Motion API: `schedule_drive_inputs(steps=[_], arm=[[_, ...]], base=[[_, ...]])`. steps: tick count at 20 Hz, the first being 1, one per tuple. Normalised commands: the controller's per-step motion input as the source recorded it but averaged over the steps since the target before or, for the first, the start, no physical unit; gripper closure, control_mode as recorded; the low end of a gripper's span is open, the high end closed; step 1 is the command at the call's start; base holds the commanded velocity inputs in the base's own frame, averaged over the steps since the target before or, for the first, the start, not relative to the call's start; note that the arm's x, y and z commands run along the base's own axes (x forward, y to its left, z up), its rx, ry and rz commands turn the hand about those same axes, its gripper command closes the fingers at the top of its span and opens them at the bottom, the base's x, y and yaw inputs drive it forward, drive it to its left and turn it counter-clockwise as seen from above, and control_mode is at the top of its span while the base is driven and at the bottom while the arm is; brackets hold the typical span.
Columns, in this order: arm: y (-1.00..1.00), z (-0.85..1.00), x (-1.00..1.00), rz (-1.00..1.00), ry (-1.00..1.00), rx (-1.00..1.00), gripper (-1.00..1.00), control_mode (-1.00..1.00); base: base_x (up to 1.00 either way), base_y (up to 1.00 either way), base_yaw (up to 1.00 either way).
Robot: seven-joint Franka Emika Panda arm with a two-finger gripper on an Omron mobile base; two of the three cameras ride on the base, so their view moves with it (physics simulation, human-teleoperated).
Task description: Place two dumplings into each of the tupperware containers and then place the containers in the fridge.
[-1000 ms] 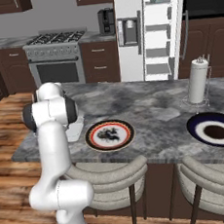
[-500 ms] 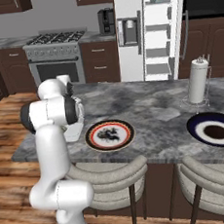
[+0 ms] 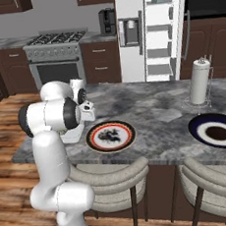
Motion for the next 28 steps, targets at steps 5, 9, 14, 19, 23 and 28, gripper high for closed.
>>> schedule_drive_inputs(steps=[5,9,14,19,23,28], arm=[[0.0,-0.15,0.0,0.05,-0.01,0.01,-1.0,-1.0],[0.01,-0.26,0.0,0.05,0.0,0.0,-1.0,-1.0],[0.06,-0.31,0.0,0.06,0.0,0.01,-1.0,-1.0],[0.13,-0.24,0.03,0.05,0.0,0.01,-1.0,-1.0],[0.12,-0.27,0.07,0.05,0.0,0.0,-1.0,-1.0],[0.13,-0.33,0.03,0.05,0.0,0.01,1.0,-1.0]], base=[[0.0,0.0,0.0],[0.0,0.0,0.0],[0.0,0.0,0.0],[0.0,0.0,0.0],[0.0,0.0,0.0],[0.0,0.0,0.0]])
